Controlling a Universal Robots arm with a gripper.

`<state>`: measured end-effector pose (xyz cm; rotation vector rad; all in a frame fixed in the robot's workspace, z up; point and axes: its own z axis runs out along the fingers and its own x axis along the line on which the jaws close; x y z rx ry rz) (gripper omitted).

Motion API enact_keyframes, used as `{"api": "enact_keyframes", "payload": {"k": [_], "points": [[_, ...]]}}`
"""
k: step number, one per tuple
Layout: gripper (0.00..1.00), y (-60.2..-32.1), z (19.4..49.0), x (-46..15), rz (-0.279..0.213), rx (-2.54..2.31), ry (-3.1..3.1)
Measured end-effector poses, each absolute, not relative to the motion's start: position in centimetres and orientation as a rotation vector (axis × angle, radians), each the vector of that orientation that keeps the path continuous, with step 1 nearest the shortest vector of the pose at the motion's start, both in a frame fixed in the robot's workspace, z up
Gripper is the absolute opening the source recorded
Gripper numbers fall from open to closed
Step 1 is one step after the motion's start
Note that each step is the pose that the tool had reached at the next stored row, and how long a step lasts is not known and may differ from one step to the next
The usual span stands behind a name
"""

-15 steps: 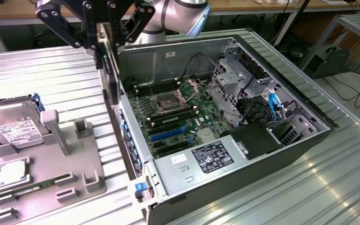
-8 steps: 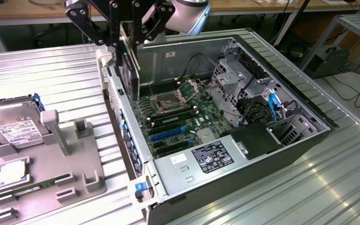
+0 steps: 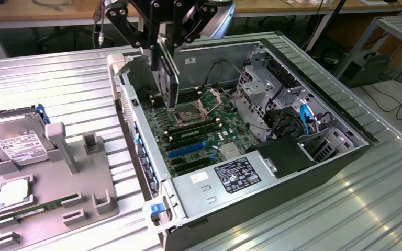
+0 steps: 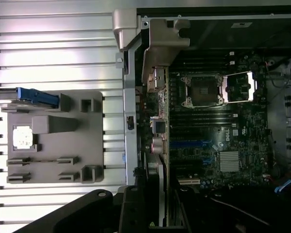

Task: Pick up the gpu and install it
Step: 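Pick up the gpu and move the gpu toward the slot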

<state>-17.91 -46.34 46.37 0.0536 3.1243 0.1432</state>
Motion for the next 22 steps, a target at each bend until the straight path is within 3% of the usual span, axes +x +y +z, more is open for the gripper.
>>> {"api": "enact_keyframes", "payload": {"k": [22], "points": [[0.28,-46.3,46.4,-8.9,0.143,0.051,3.125]]}}
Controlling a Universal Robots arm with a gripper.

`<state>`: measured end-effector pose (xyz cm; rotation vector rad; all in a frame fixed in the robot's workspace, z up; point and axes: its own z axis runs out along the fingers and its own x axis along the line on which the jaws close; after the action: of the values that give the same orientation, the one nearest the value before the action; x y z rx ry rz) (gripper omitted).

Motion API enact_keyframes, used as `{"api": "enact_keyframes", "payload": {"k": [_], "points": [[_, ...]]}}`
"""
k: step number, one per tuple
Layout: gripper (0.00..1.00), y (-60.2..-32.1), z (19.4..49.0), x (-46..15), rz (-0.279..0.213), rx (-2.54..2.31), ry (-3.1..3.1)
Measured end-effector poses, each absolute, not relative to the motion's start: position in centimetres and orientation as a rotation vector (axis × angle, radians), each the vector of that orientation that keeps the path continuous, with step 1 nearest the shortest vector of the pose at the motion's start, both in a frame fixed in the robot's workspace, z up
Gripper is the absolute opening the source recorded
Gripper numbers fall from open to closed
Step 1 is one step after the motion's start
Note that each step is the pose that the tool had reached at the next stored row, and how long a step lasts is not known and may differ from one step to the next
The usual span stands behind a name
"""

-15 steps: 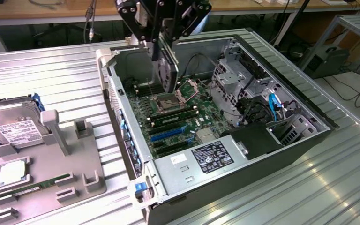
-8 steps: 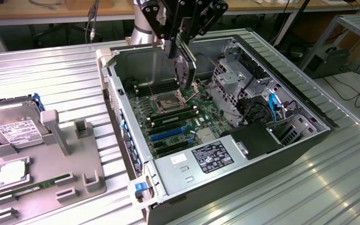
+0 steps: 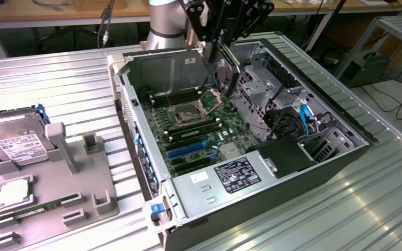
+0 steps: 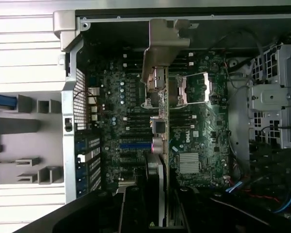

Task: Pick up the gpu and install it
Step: 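Pick up the gpu and move the gpu toward the slot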

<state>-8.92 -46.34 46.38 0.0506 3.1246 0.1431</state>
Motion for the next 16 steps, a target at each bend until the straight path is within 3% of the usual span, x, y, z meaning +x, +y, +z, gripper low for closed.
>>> {"api": "enact_keyframes", "payload": {"k": [16], "points": [[0.28,-46.3,46.4,-5.6,0.143,0.034,3.125]]}}
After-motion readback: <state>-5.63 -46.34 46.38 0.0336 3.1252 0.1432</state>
